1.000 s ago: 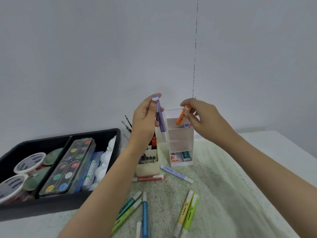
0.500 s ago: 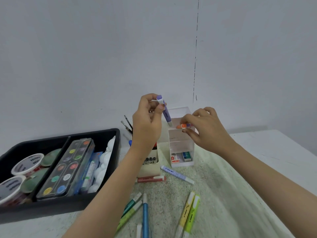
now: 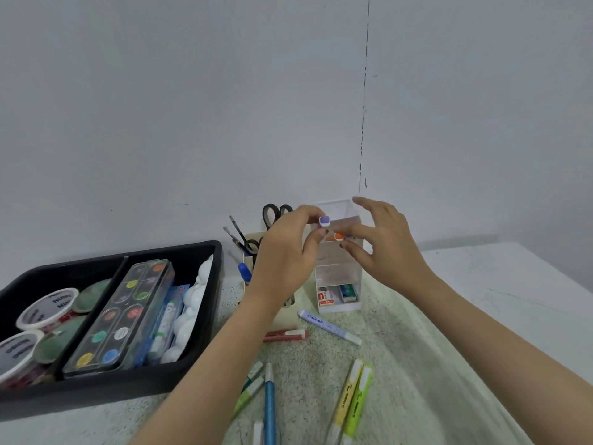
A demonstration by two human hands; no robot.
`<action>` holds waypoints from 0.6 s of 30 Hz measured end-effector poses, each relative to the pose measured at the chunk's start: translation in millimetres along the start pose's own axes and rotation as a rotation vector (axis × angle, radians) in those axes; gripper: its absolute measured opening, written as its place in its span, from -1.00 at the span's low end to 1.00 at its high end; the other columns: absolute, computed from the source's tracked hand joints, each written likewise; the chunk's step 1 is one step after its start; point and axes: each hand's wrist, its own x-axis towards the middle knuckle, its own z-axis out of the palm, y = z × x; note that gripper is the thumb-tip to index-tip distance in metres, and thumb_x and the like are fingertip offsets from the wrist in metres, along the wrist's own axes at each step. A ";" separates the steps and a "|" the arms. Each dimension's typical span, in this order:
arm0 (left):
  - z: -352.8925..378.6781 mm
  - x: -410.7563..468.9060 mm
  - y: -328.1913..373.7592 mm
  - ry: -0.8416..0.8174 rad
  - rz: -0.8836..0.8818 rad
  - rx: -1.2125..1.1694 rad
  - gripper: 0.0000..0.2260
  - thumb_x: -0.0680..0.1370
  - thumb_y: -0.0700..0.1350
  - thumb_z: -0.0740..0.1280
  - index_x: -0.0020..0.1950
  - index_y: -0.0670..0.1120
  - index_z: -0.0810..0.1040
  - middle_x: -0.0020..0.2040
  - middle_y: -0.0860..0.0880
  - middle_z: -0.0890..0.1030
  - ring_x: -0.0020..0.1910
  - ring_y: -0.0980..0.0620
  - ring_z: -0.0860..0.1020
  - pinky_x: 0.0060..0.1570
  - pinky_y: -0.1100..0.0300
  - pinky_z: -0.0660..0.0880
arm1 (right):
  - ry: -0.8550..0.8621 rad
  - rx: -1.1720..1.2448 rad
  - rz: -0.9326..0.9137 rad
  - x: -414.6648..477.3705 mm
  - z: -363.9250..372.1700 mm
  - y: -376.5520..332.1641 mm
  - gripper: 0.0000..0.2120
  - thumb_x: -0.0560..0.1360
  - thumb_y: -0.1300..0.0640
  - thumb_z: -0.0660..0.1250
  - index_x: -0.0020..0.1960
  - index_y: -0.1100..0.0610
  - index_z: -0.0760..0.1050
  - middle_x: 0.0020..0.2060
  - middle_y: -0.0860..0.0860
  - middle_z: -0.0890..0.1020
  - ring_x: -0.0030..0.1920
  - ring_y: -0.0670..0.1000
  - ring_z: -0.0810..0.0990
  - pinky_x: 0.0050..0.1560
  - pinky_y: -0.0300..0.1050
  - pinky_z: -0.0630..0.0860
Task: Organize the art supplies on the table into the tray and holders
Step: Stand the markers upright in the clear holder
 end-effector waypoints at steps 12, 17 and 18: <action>17.1 -5.5 -11.5 -0.069 -0.025 0.305 -0.89 0.41 -0.15 0.39 -0.09 -0.07 0.52 -0.10 -0.01 0.56 0.00 -0.04 0.46 0.07 0.22 0.24 | -0.088 0.251 0.139 -3.5 2.7 -6.9 -0.77 0.54 0.14 0.30 0.16 0.01 0.60 0.39 0.17 0.38 0.38 0.03 0.39 0.21 -0.16 0.36; 20.5 -0.9 -12.2 -0.100 -0.022 0.367 -0.89 0.39 -0.21 0.41 -0.14 -0.11 0.51 -0.04 -0.10 0.58 0.11 -0.10 0.42 0.24 -0.01 0.29 | -0.083 0.270 0.138 -3.3 1.4 -8.6 -0.76 0.55 0.15 0.30 0.18 0.00 0.59 0.40 0.17 0.37 0.37 0.02 0.39 0.22 -0.18 0.35; 20.7 -0.5 -12.3 -0.117 -0.026 0.378 -0.90 0.40 -0.20 0.40 -0.15 -0.11 0.50 -0.02 -0.12 0.58 0.13 -0.13 0.43 0.29 -0.04 0.26 | -0.081 0.264 0.145 -3.5 1.4 -8.5 -0.76 0.55 0.14 0.30 0.19 0.01 0.59 0.41 0.16 0.36 0.32 0.03 0.44 0.19 -0.21 0.34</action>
